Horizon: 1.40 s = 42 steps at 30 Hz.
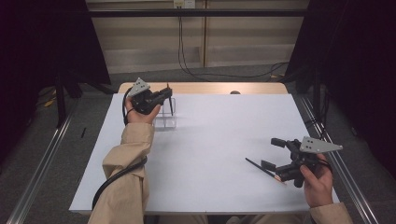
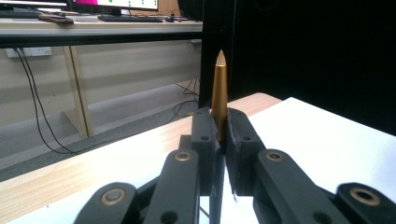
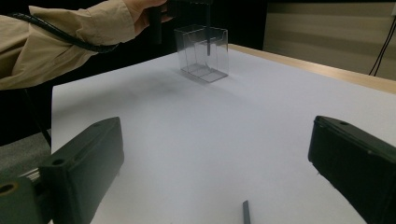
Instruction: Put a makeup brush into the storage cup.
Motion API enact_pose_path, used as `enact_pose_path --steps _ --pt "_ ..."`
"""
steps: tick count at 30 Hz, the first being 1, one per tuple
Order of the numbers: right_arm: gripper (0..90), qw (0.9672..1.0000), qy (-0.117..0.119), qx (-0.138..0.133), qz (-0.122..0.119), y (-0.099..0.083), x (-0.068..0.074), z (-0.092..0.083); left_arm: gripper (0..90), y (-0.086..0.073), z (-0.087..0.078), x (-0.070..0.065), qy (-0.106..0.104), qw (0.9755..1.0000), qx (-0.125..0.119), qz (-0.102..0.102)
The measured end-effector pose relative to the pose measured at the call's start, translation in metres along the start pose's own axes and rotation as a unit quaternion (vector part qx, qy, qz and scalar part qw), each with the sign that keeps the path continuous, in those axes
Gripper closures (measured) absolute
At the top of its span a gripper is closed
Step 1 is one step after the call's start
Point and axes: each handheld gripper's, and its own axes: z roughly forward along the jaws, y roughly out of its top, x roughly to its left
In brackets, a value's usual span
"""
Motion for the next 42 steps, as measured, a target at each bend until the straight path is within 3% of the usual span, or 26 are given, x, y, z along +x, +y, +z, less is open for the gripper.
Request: enact_pose_path --steps 13,19,24,34,42 --pt "3.1 1.0000 0.001 0.000 -0.001 0.000 0.000 0.000 81.3 -0.003 0.000 0.000 0.000 1.0000 0.004 0.001" --pt "3.1 1.0000 0.002 0.000 -0.002 0.000 0.001 0.000 60.8 -0.003 0.000 0.000 0.006 0.9999 0.010 -0.001" --pt "3.1 1.0000 0.002 0.000 -0.001 0.000 0.001 0.001 41.2 -0.001 -0.001 0.001 0.006 0.9996 0.008 -0.025" --pt "3.2 1.0000 0.003 0.002 -0.002 0.001 0.002 0.002 22.6 0.002 -0.009 0.002 0.000 0.9997 -0.006 -0.025" --pt "3.2 1.0000 0.002 0.003 -0.003 0.001 0.003 0.003 15.1 0.003 -0.017 0.002 -0.009 0.9993 -0.013 -0.035"
